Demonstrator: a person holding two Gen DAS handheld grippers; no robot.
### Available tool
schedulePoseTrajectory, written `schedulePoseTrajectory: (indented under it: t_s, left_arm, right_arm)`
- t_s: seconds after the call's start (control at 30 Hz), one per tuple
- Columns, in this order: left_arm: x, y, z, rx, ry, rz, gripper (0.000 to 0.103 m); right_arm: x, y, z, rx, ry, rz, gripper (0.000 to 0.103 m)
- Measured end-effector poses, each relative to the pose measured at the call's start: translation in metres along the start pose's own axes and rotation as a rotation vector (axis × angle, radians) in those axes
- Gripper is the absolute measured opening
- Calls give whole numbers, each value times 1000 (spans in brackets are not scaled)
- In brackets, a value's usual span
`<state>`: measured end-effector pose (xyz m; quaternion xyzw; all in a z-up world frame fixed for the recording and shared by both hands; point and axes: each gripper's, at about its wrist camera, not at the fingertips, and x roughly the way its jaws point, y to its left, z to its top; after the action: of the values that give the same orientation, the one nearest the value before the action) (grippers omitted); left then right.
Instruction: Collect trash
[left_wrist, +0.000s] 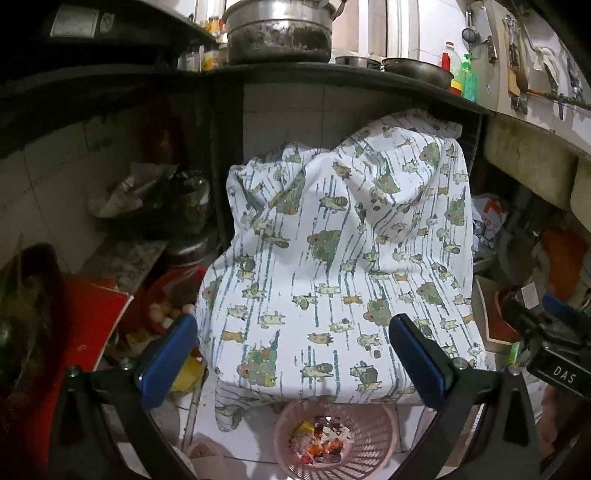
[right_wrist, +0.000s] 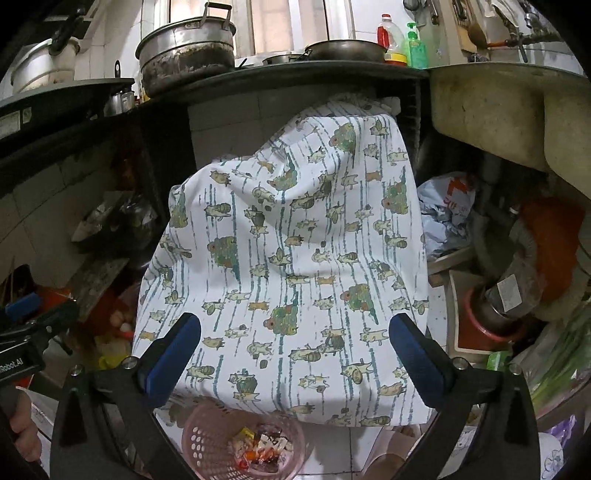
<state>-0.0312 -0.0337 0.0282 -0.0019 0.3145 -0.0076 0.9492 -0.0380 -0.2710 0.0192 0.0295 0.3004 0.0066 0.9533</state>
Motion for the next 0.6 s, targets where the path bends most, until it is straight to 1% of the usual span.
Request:
schedulePoseTrajectory:
  t_s: [0.13, 0.2, 0.37, 0.6]
  left_arm:
    - [-5, -1, 1, 8, -21, 13, 103]
    - [-9, 0, 1, -3, -52, 30, 103]
    - [-17, 3, 3, -16, -86, 22, 103]
    - [-17, 6, 4, -20, -86, 21, 103]
  right_arm:
    - [-1, 1, -1, -3, -1, 2, 103]
    - [-1, 1, -2, -3, -3, 4, 103]
    - [-4, 5, -2, -20, -17, 0, 103]
    - [-4, 7, -2, -27, -19, -1, 103]
